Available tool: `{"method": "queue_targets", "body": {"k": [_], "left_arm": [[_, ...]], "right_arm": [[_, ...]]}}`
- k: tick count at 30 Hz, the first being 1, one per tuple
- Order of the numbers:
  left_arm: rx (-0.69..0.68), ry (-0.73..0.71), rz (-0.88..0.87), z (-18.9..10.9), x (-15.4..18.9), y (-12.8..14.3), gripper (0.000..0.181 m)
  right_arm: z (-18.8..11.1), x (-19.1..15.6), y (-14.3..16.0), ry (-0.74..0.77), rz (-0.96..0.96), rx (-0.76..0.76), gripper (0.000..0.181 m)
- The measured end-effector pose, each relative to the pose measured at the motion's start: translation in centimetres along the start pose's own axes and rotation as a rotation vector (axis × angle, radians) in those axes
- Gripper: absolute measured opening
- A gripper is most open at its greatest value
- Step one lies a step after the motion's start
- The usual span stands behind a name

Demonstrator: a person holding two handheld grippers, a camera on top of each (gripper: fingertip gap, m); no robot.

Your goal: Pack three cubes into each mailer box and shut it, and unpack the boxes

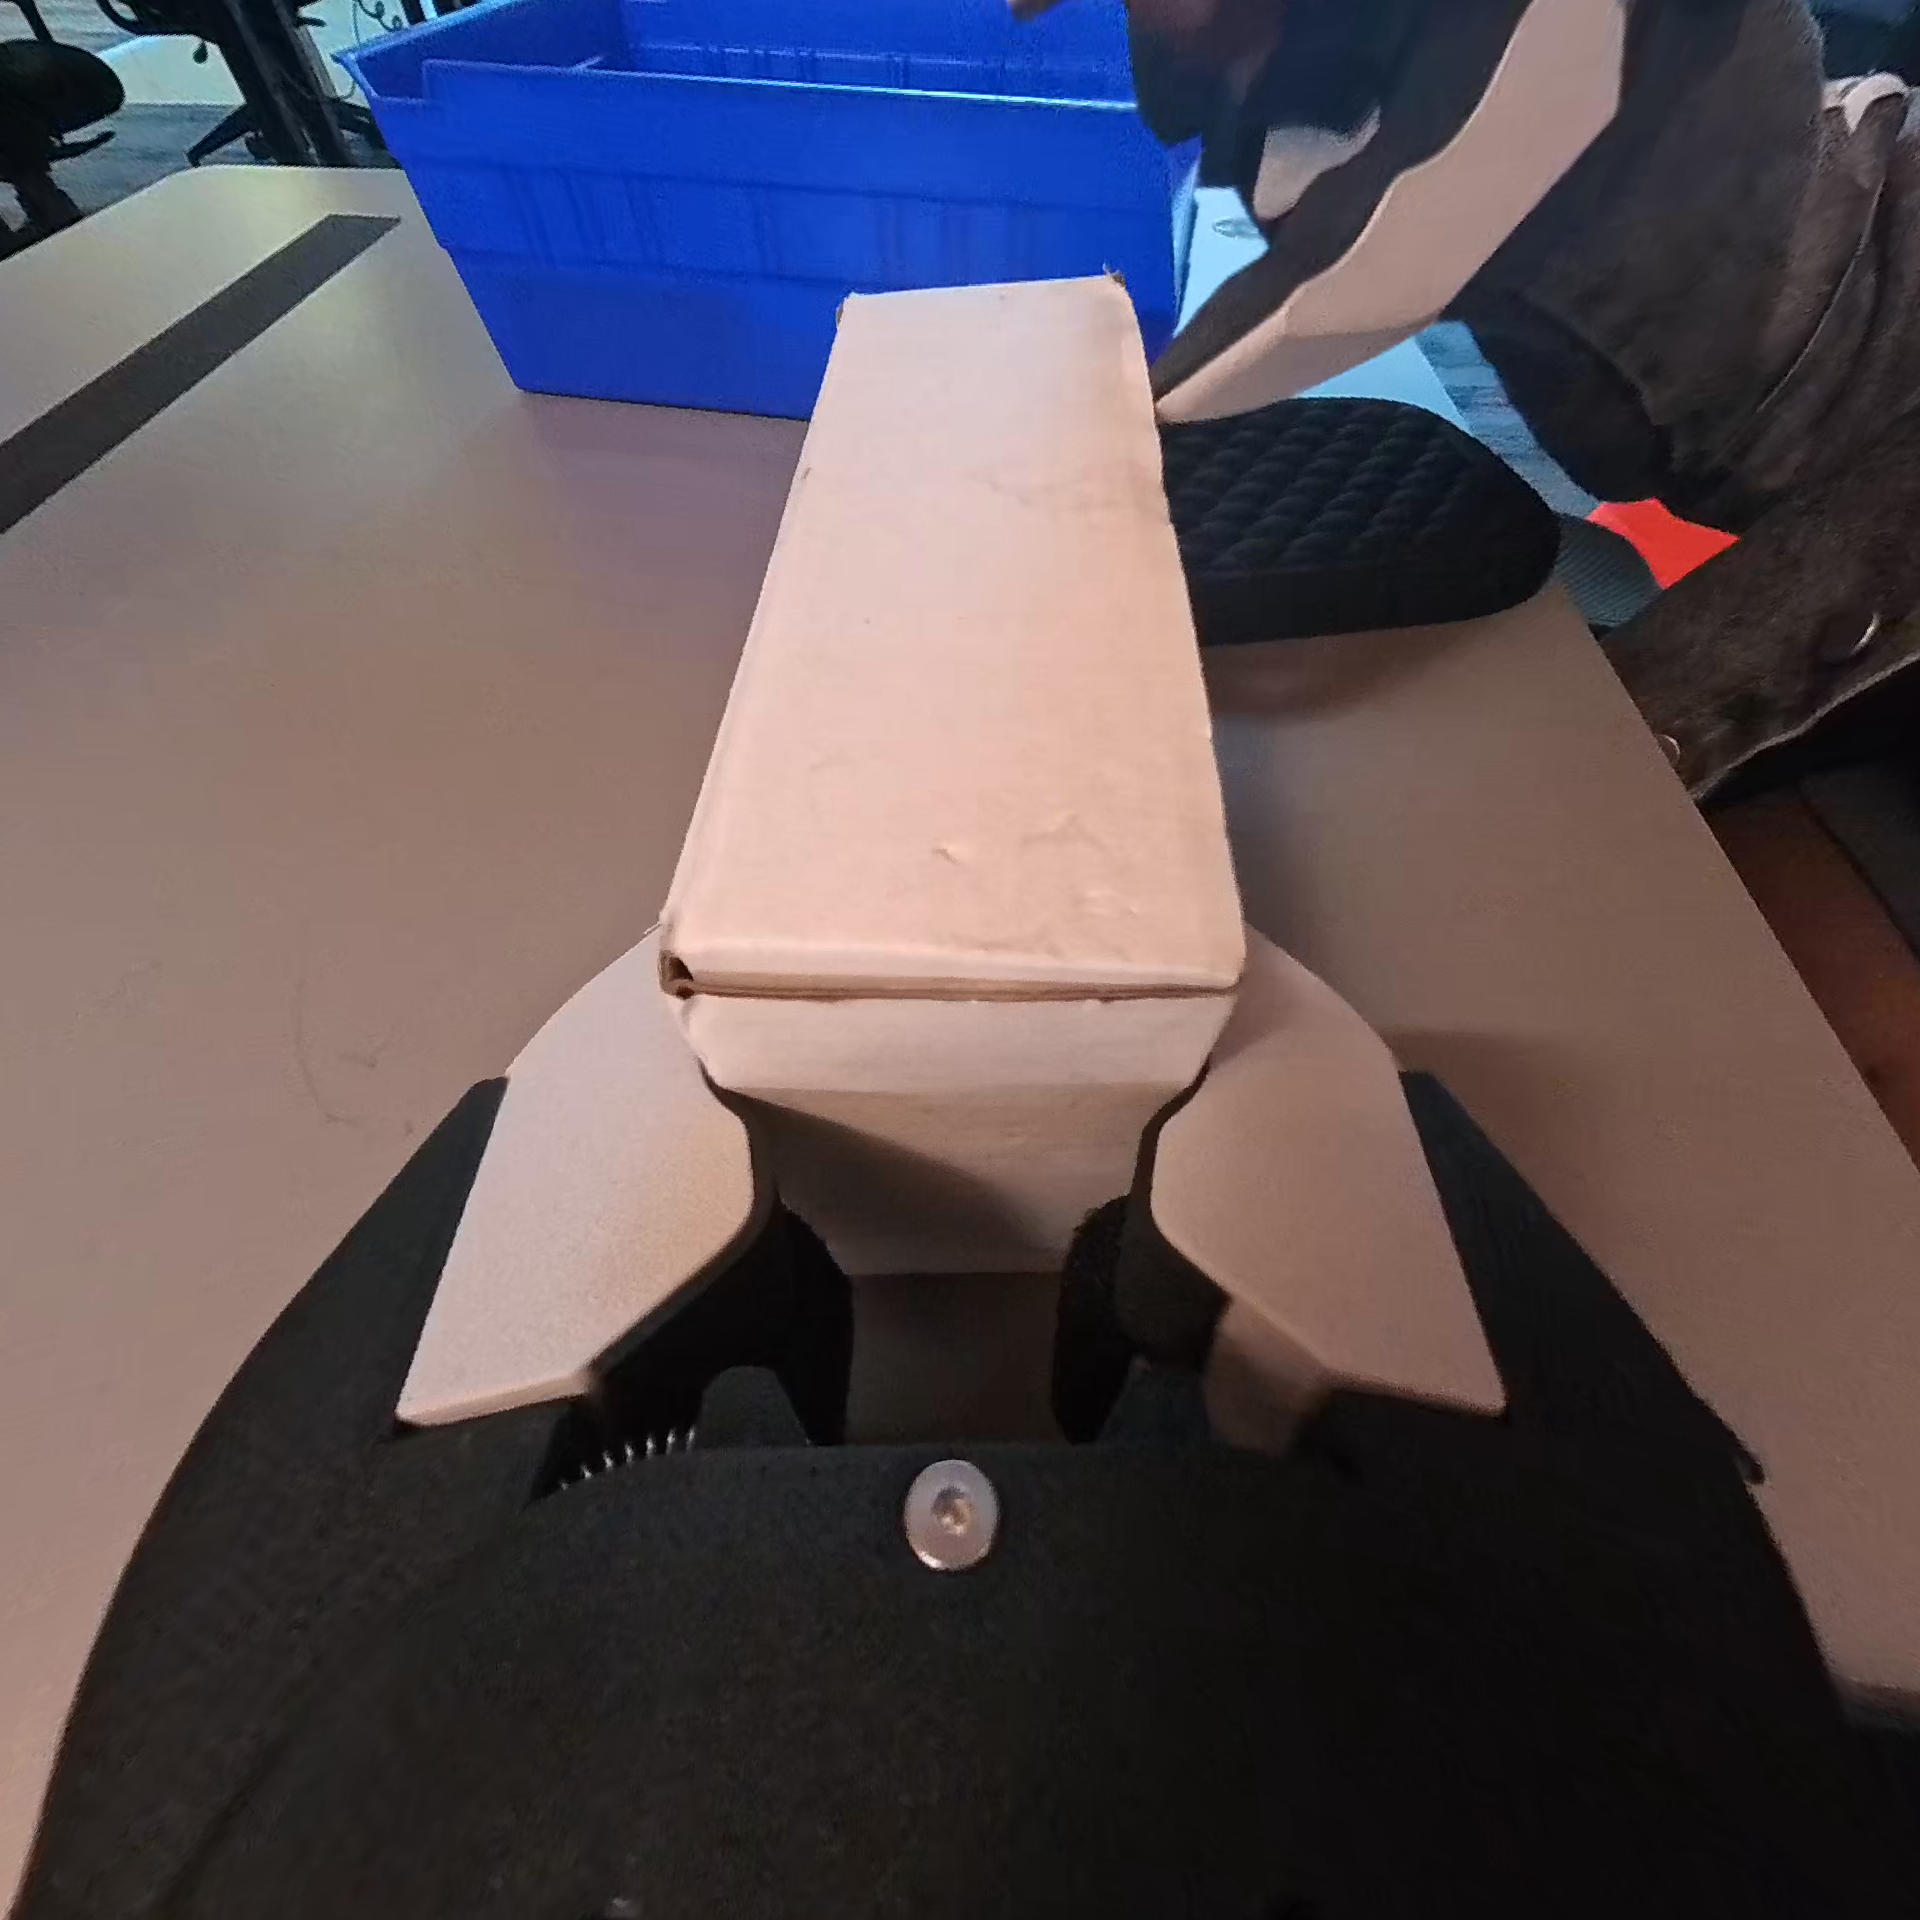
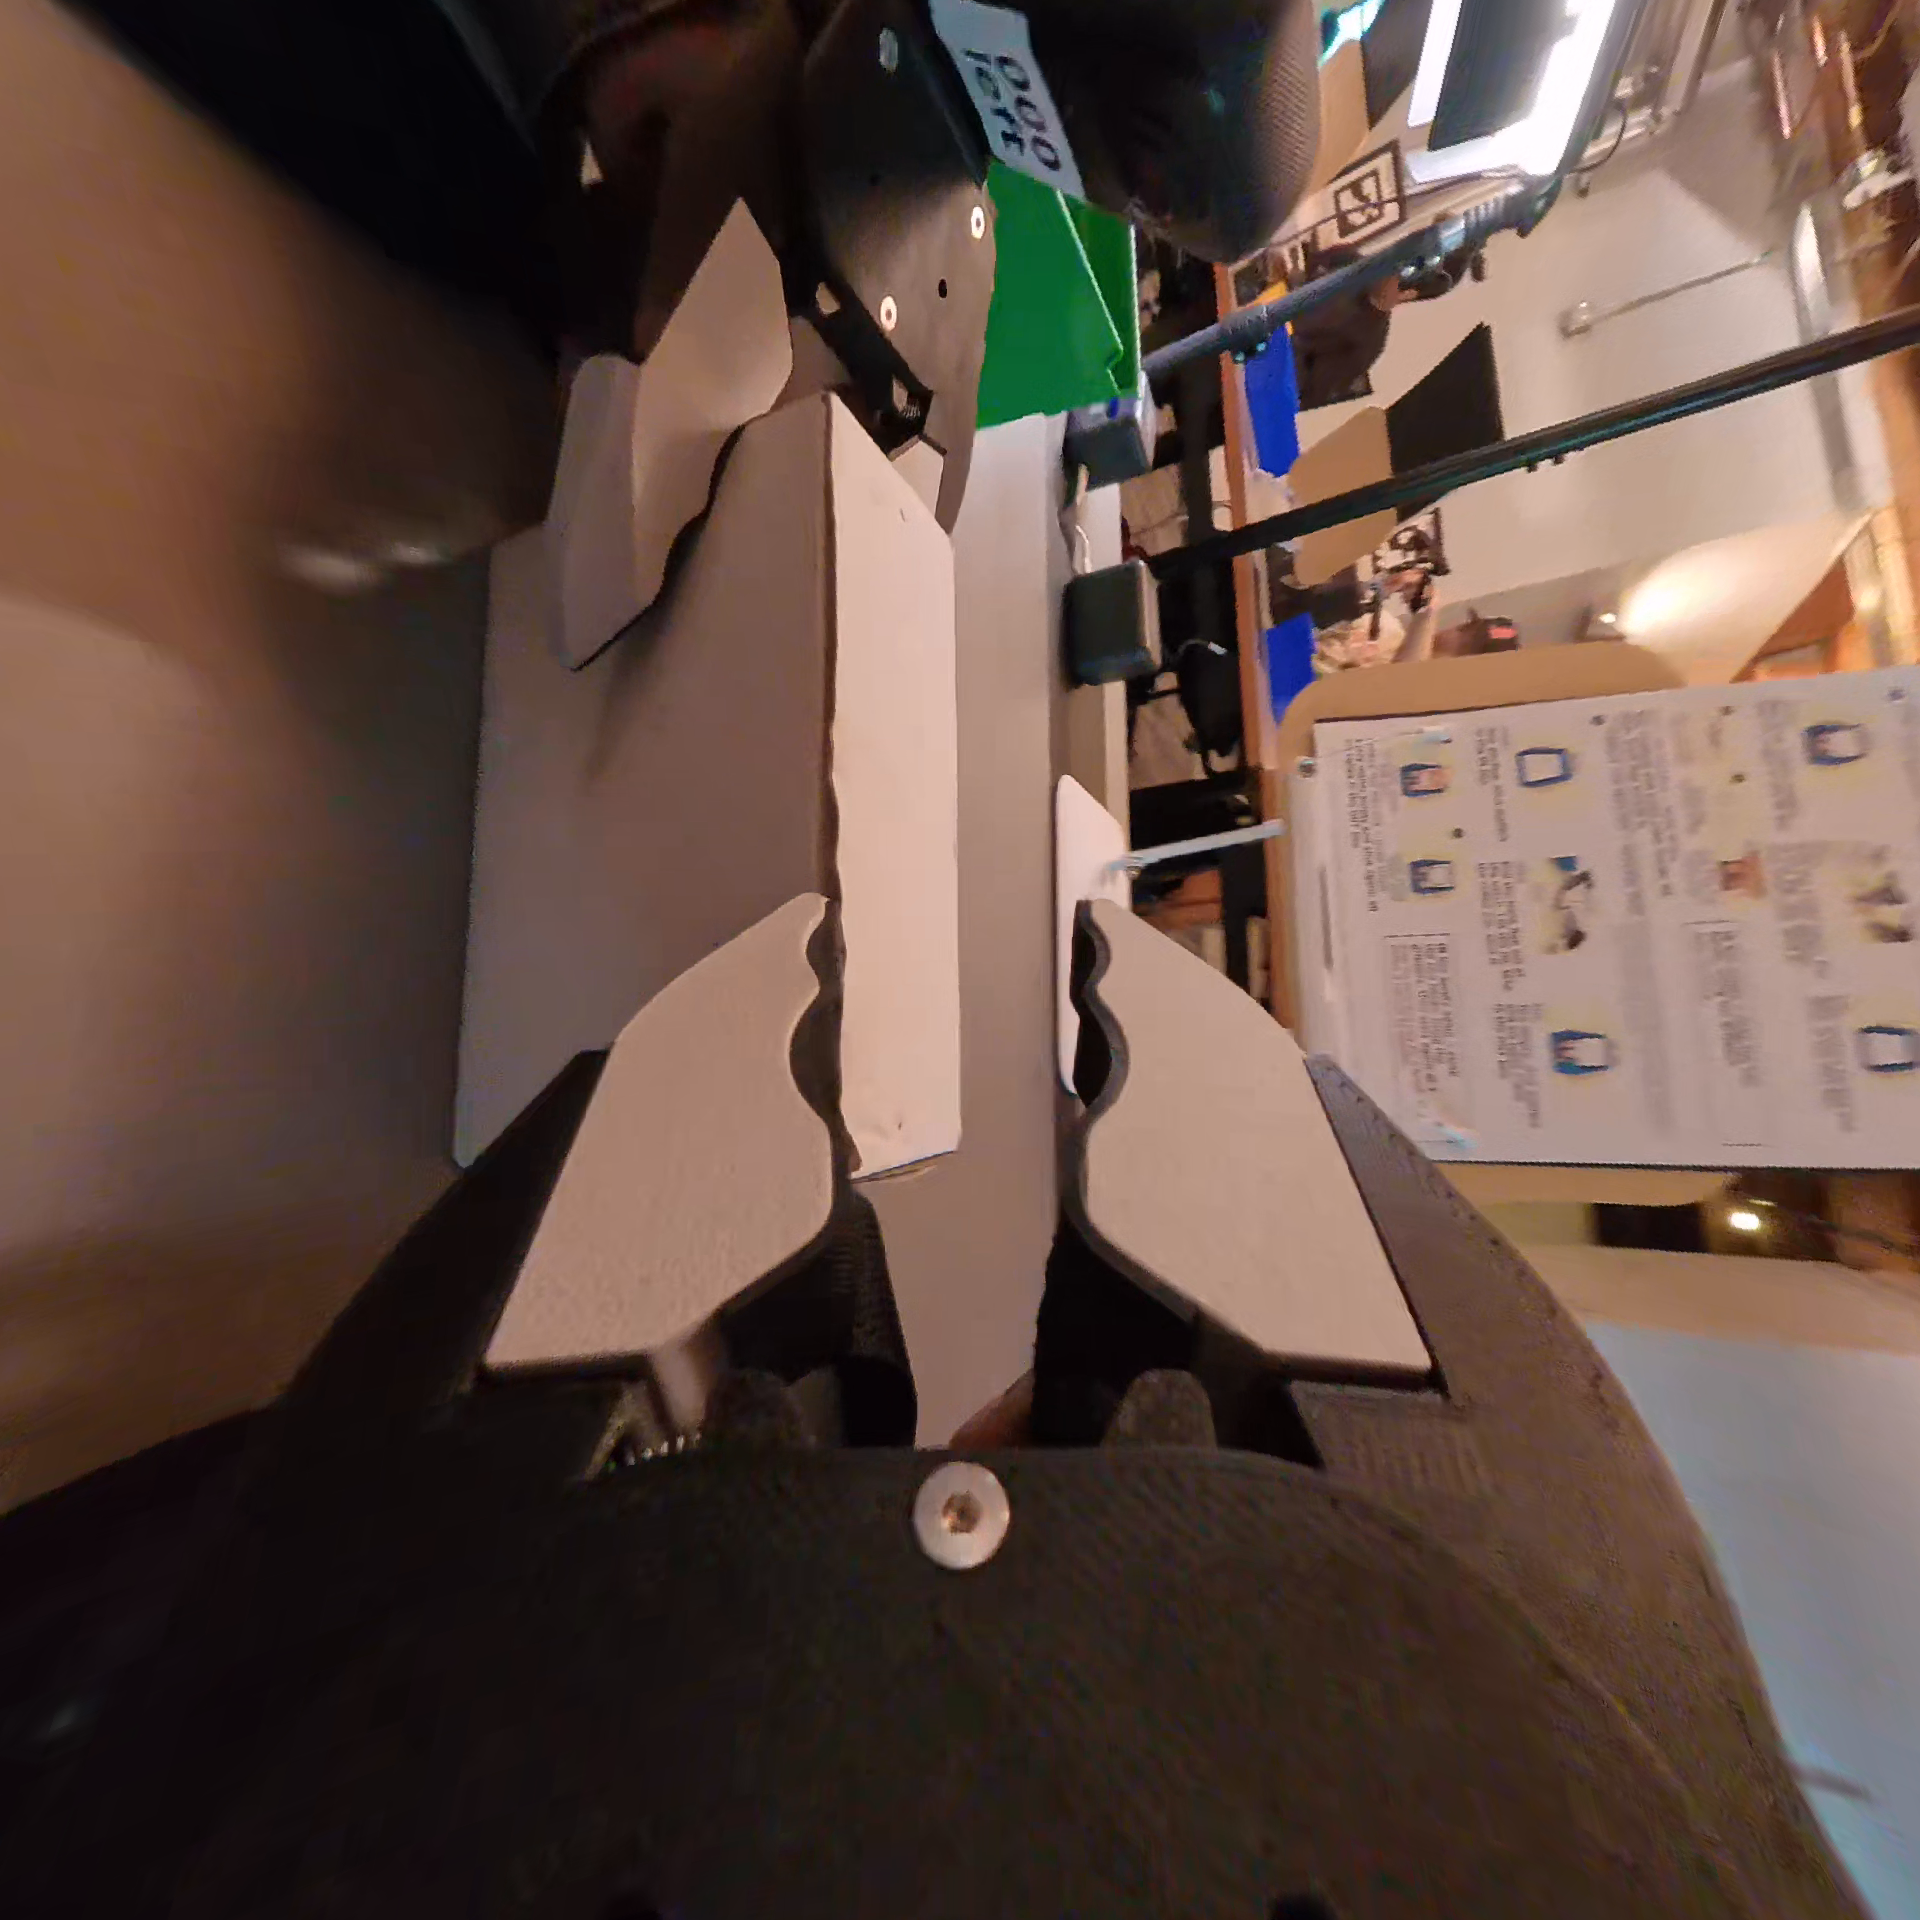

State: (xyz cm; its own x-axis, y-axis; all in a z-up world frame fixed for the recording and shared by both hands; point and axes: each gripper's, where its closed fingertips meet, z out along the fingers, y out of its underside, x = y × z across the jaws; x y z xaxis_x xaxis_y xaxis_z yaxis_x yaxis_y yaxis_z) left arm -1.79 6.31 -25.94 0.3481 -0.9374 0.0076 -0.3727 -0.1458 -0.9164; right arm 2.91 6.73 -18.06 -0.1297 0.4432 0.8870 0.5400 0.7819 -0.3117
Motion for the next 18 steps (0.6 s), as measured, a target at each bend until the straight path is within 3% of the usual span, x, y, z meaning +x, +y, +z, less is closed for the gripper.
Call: {"method": "queue_targets", "body": {"k": [5,18], "left_arm": [[-0.003,0.007,0.011,0.0,0.1,0.0,0.076],[-0.018,0.012,0.024,0.0,0.1,0.2,0.075]], "right_arm": [[0.5,0.0,-0.6,0.046,-0.138,-0.087,0.037],[2.7,0.3,-1.3,0.125,-0.146,-0.16,0.021]]}}
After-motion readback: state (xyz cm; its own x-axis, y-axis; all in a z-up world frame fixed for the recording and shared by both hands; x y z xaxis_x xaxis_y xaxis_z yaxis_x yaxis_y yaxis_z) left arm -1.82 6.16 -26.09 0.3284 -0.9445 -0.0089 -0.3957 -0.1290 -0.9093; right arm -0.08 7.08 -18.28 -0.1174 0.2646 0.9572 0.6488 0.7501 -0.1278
